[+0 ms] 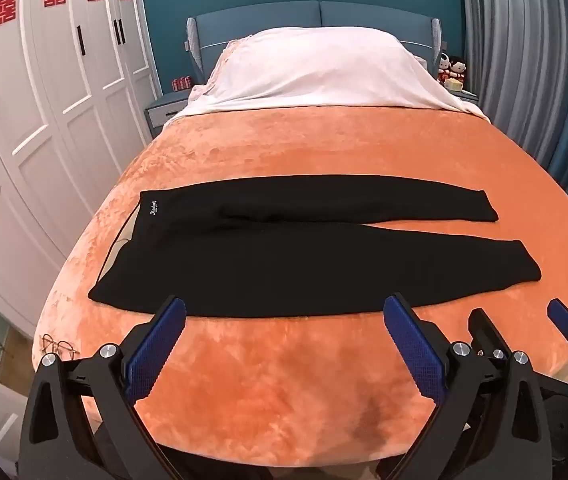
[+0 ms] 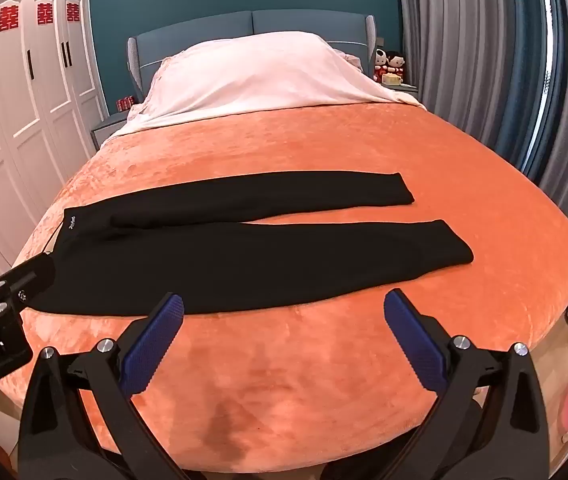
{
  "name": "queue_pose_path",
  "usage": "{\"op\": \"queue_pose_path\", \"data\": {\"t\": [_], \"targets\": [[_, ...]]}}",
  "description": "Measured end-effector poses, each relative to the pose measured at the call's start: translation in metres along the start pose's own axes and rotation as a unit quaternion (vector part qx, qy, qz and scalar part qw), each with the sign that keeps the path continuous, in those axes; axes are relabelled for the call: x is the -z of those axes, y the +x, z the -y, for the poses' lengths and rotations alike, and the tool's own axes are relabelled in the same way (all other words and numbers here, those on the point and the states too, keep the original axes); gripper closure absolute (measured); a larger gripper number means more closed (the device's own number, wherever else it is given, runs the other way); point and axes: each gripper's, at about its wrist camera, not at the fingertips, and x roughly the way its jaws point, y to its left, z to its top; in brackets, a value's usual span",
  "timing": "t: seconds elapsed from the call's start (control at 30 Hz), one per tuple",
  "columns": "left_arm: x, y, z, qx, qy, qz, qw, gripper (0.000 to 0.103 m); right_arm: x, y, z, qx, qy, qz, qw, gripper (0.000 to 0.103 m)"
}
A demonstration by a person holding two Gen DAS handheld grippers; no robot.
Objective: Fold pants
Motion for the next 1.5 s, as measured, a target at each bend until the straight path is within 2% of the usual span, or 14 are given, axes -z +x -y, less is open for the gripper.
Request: {"op": "queue_pose_path", "data": {"t": [0.5, 0.83, 1.5], "targets": [[0.004, 0.004, -0.012, 0.003, -0.009, -0.005, 0.9999, 0.005, 0.000, 0.001, 0.001, 0.001, -0.002, 0.001, 1.000, 0.005], [0.008, 0.011, -0.006, -0.006, -0.010, -0.008, 0.9999, 0.005, 0.001, 0.001, -0.002, 0.000, -0.004, 0.000, 1.000, 0.005], [0.009, 0.010, -0.006, -0.002, -0.009, -0.009, 0.9999, 0.005, 0.005, 0.004, -0.005, 0.002, -0.008, -0.002, 1.000, 0.005]]}}
